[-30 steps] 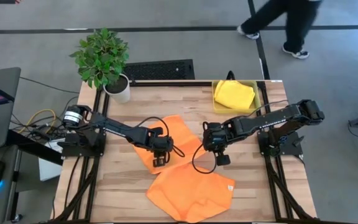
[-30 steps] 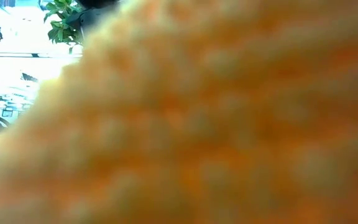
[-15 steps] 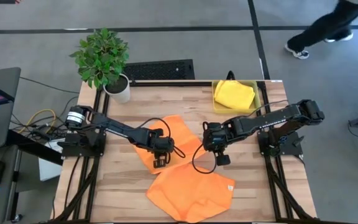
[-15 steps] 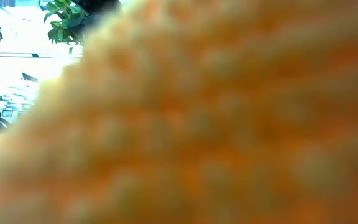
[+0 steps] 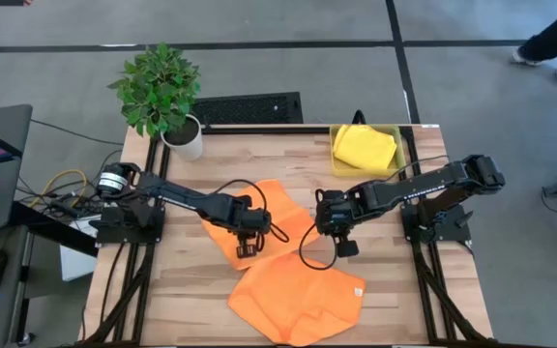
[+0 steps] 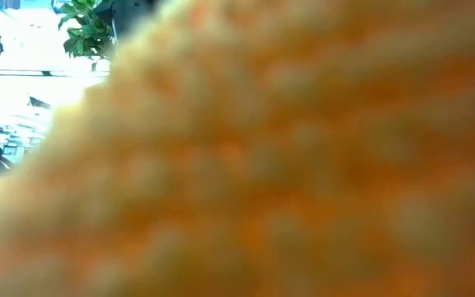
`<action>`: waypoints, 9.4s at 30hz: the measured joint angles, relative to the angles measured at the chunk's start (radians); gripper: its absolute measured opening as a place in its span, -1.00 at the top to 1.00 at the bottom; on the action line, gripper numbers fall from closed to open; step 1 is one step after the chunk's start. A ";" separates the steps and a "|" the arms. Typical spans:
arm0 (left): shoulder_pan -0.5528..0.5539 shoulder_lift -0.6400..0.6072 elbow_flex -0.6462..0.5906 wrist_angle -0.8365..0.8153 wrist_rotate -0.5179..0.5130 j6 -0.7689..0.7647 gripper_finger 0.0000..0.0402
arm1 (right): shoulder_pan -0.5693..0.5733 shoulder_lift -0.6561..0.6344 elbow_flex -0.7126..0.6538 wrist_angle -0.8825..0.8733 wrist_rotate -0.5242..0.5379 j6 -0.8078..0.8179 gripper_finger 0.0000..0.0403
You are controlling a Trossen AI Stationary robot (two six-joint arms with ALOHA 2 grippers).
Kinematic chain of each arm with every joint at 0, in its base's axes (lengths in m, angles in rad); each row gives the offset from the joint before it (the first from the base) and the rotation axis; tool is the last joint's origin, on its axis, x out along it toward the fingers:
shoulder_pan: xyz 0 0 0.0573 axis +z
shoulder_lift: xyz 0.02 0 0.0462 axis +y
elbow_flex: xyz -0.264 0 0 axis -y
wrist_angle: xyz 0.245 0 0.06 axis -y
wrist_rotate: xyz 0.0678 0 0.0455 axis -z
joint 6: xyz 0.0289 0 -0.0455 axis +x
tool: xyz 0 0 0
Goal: Fold microfiber towels
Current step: Fold the top orange microfiber towel
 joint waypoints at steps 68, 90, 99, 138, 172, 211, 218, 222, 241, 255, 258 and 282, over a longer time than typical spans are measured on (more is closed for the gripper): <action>-0.010 0.068 0.039 0.004 -0.041 0.117 0.80 | -0.034 0.000 0.000 0.003 0.001 -0.018 0.96; -0.034 0.068 0.177 -0.148 -0.002 0.079 1.00 | -0.034 0.000 0.000 -0.002 0.000 -0.034 0.96; -0.111 0.068 0.292 -0.250 0.039 -0.091 1.00 | -0.034 -0.002 0.000 -0.033 -0.002 -0.109 0.96; -0.551 0.071 0.316 -0.027 -0.144 -1.066 1.00 | 0.048 -0.004 0.185 -0.228 0.001 -0.202 0.96; -0.442 0.331 0.314 0.323 -0.337 -0.488 0.47 | -0.119 -0.002 0.192 -0.156 0.001 -0.077 0.96; -0.402 0.448 0.326 0.429 -0.392 -0.413 0.55 | -0.118 -0.002 0.192 -0.126 0.000 -0.017 0.96; -0.404 0.448 0.326 0.435 -0.370 -0.324 0.55 | -0.118 -0.002 0.192 -0.126 0.000 -0.017 0.96; -0.404 0.448 0.326 0.420 -0.365 -0.301 0.55 | -0.118 -0.002 0.192 -0.126 0.000 -0.017 0.96; -0.405 0.448 0.325 0.439 -0.318 -0.198 0.55 | -0.118 -0.002 0.192 -0.126 0.000 -0.017 0.96; -0.386 0.442 0.327 0.354 -0.335 -0.290 0.61 | -0.118 -0.002 0.192 -0.123 0.000 -0.009 0.96; -0.381 0.442 0.327 0.377 -0.318 -0.278 0.74 | -0.118 -0.002 0.192 -0.123 0.000 -0.006 0.96; -0.377 0.446 0.355 0.374 -0.209 -0.273 0.69 | -0.118 -0.002 0.192 -0.127 0.000 -0.007 0.96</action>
